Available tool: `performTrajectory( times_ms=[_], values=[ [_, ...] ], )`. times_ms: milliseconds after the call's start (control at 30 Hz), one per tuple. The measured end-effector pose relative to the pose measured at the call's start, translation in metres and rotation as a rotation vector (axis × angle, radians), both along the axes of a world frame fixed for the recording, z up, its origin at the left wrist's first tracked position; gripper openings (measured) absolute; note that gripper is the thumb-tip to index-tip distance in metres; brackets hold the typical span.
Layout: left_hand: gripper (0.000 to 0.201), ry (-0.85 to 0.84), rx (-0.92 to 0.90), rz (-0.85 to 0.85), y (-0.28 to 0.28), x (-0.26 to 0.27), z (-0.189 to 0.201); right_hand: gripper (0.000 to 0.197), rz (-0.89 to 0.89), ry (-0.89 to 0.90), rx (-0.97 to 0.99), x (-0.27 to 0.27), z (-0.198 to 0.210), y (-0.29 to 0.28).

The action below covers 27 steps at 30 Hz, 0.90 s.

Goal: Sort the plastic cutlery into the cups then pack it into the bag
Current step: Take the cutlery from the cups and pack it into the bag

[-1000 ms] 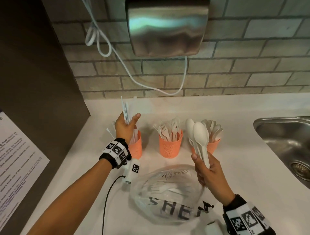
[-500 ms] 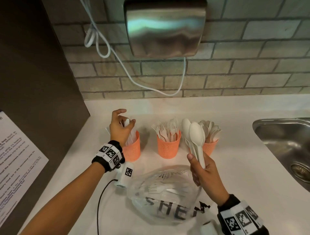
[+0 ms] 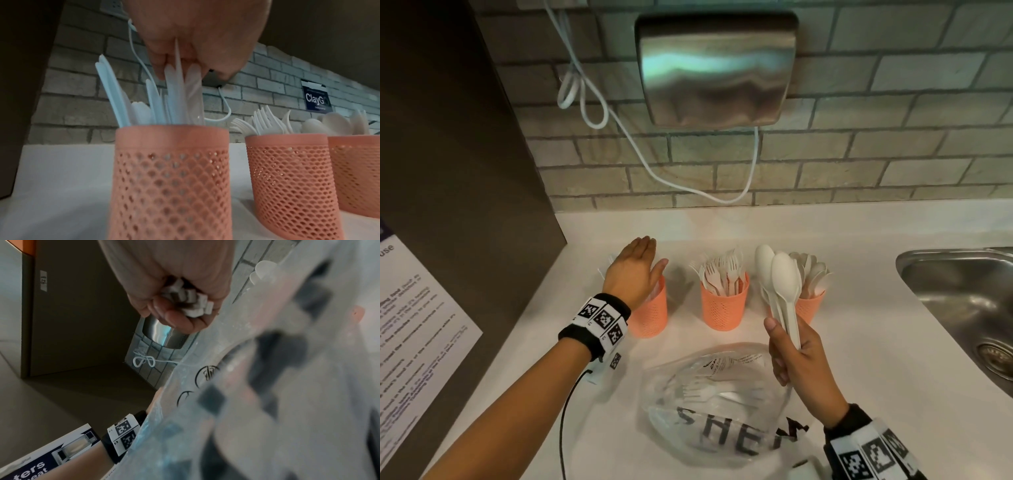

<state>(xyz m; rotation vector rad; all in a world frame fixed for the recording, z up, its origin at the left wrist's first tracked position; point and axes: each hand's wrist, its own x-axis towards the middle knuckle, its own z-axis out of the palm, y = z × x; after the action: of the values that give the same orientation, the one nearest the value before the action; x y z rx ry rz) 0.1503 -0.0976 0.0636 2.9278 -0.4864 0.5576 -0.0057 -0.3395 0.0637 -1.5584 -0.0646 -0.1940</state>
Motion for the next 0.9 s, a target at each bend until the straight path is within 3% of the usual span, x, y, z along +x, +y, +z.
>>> performTrajectory(
  times_ms=[133, 300, 633, 700, 800, 900],
  values=[
    [0.074, 0.35, 0.153, 0.092, -0.002, 0.007, 0.017, 0.015, 0.01, 0.02, 0.024, -0.002, 0.001, 0.002],
    [0.085, 0.494, 0.131, 0.15, -0.006, 0.013, 0.024, 0.02, 0.044, 0.055, 0.034, -0.003, 0.005, 0.001],
    [0.085, 0.454, 0.214, 0.145, -0.006, 0.016, 0.025, 0.023, 0.055, 0.129, 0.027, -0.004, 0.004, 0.002],
    [0.084, 0.42, 0.228, 0.141, -0.005, 0.015, 0.024, 0.032, 0.086, 0.154, 0.042, -0.004, 0.004, 0.002],
    [0.083, 0.454, 0.178, 0.133, -0.003, 0.013, 0.023, 0.042, 0.143, 0.205, 0.083, -0.005, 0.005, 0.004],
    [0.084, 0.341, 0.047, 0.086, -0.002, 0.003, 0.033, 0.045, 0.195, 0.234, 0.16, -0.005, 0.01, 0.008]
  ],
)
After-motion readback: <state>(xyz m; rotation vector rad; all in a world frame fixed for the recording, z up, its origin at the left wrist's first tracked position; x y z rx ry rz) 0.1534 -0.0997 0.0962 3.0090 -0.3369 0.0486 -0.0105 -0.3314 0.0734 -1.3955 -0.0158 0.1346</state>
